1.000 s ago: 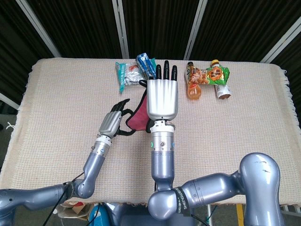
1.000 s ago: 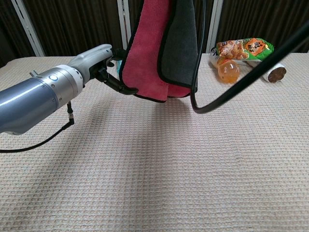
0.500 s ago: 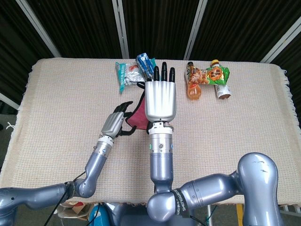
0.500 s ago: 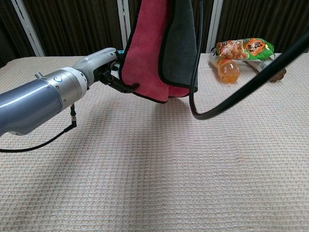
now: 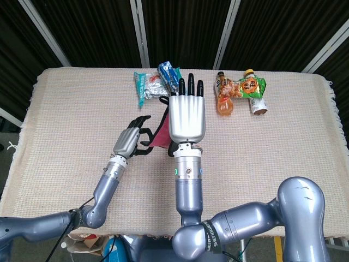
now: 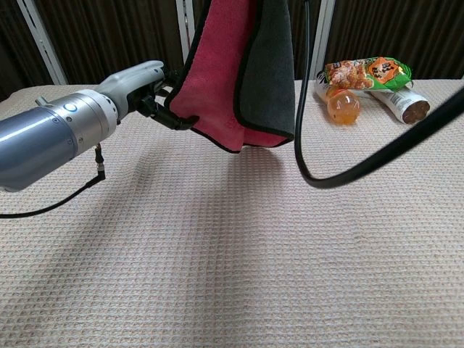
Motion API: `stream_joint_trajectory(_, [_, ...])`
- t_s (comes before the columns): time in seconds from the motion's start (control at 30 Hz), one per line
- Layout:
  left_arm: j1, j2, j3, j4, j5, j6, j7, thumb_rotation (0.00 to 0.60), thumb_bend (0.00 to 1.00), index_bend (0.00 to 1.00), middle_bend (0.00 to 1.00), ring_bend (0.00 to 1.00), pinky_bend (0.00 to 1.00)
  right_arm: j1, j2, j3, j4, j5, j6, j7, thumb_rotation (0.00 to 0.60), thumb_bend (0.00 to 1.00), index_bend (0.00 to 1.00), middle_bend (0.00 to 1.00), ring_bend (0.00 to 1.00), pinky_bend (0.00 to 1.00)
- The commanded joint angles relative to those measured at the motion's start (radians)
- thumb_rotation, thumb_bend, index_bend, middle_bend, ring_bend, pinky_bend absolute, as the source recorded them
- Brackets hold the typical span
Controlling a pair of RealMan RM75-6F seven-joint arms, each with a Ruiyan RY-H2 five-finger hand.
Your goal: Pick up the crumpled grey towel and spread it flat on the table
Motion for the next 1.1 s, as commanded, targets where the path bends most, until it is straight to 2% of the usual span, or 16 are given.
stream_joint_trajectory(0.03, [0.002,0.033,-0.009,-0.026,0.010,0.005,0.003,0.600,0.48,0.65,0.07,0.00,0.02,-0.013,0.012,0.003,-0.009,0.000,0.000,0.012,0.600,0.67,0.69,0.24,0.11,0.17])
stream_joint_trajectory(0.33, [-0.019,0.178,-0.082,-0.133,-0.016,0.004,0.065,0.600,0.48,0.66,0.07,0.00,0.02,-0.094,0.077,0.004,-0.048,0.013,-0.011,0.059,0.600,0.67,0.69,0.24,0.11,0.17])
stream_joint_trajectory(0.63, [-0.039,0.274,-0.142,-0.210,-0.093,0.025,0.117,0.600,0.48,0.66,0.07,0.00,0.02,-0.219,0.150,-0.010,-0.075,0.040,-0.105,0.173,0.600,0.67,0.69,0.24,0.11,0.17])
stream_joint_trajectory(0.87, [-0.064,0.309,-0.153,-0.231,-0.156,0.036,0.159,0.600,0.48,0.67,0.08,0.00,0.02,-0.304,0.203,-0.034,-0.061,0.038,-0.220,0.279,0.600,0.67,0.70,0.24,0.11,0.17])
stream_joint_trajectory(1.1, [-0.105,0.308,-0.153,-0.216,-0.210,0.054,0.204,0.600,0.48,0.67,0.08,0.00,0.02,-0.357,0.241,-0.047,-0.003,0.023,-0.342,0.385,0.600,0.67,0.70,0.24,0.11,0.17])
